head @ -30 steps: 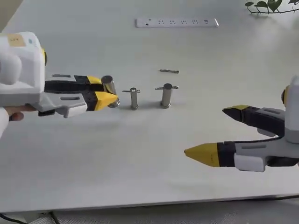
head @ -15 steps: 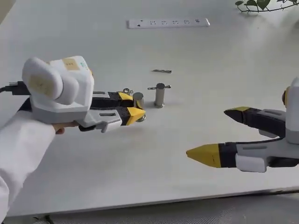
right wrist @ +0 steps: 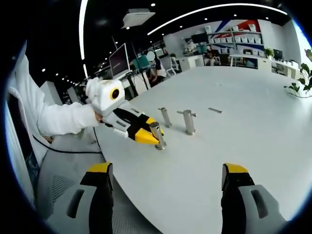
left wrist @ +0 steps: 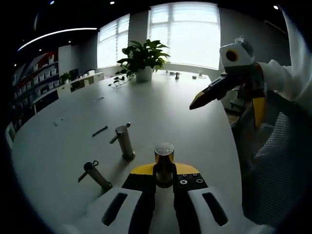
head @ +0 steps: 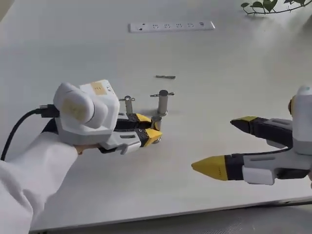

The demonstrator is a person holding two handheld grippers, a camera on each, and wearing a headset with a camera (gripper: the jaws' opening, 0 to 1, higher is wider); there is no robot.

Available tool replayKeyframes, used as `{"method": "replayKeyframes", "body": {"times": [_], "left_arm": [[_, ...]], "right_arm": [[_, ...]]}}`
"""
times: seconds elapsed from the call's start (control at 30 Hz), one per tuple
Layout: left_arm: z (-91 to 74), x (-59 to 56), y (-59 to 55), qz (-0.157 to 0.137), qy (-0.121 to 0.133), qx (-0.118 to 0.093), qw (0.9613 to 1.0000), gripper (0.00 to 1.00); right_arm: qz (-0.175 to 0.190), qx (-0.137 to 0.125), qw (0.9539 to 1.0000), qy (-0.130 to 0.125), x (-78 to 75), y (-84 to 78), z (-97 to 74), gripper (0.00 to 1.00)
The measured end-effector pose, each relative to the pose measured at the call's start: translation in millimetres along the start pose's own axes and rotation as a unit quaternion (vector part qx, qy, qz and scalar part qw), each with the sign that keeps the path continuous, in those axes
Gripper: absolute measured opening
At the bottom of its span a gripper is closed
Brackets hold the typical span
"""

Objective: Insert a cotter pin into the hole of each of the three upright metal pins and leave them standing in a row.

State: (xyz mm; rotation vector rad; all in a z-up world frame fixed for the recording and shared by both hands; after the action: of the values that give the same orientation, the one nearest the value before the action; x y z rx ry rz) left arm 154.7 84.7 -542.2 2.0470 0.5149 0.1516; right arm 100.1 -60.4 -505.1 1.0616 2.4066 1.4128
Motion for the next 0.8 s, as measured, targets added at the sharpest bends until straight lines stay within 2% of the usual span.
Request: {"method": "replayKeyframes", "body": {"times": [0.43, 0.57, 0.63, 0.73, 0.77, 0.8], "left_arm": [[11.9, -11.9, -6.1, -0.001, -0.016, 0.006, 0.9999, 0.1], [14.7, -12.0, -7.7, -0.004, -0.011, 0.003, 0.9999, 0.1], [15.0, -13.7, -7.3, 0.007, -0.011, 0.0, 0.9999, 0.1], [15.3, -15.2, -7.8, 0.005, -0.013, -0.006, 0.9999, 0.1], [15.2, -15.1, -7.8, -0.001, -0.012, -0.009, 0.9999, 0.1], [14.9, -15.4, -8.4, -0.019, -0.012, -0.013, 0.9997, 0.1]], "right_arm": [[0.006, 0.003, 1.0, 0.002, 1.4, -5.0, -1.8, 0.91], [0.008, 0.003, 1.0, 0.0, 1.9, -6.4, -2.8, 0.9], [0.009, 0.003, 1.0, 0.0, 2.1, -6.9, -3.3, 0.9], [0.011, 0.004, 0.9999, -0.001, 2.0, -8.4, -3.7, 0.9], [0.011, 0.005, 0.9999, -0.002, 2.1, -9.0, -3.7, 0.9], [0.011, 0.005, 0.9999, -0.001, 2.4, -9.3, -3.8, 0.9]]}}
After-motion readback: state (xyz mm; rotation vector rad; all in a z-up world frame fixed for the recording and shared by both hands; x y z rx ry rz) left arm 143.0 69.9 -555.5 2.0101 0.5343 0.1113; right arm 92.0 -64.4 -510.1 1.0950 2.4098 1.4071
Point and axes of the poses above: the centre of the closed fingertips' face, and the gripper's own axes: z roughly forward along the fingers, x roughly to its left, y roughly out of its top, the point moved 5 cm from there along -z, roughly backward along the fingers, and after that the axes turned 4 degrees about -z, right-handed, at the moved point
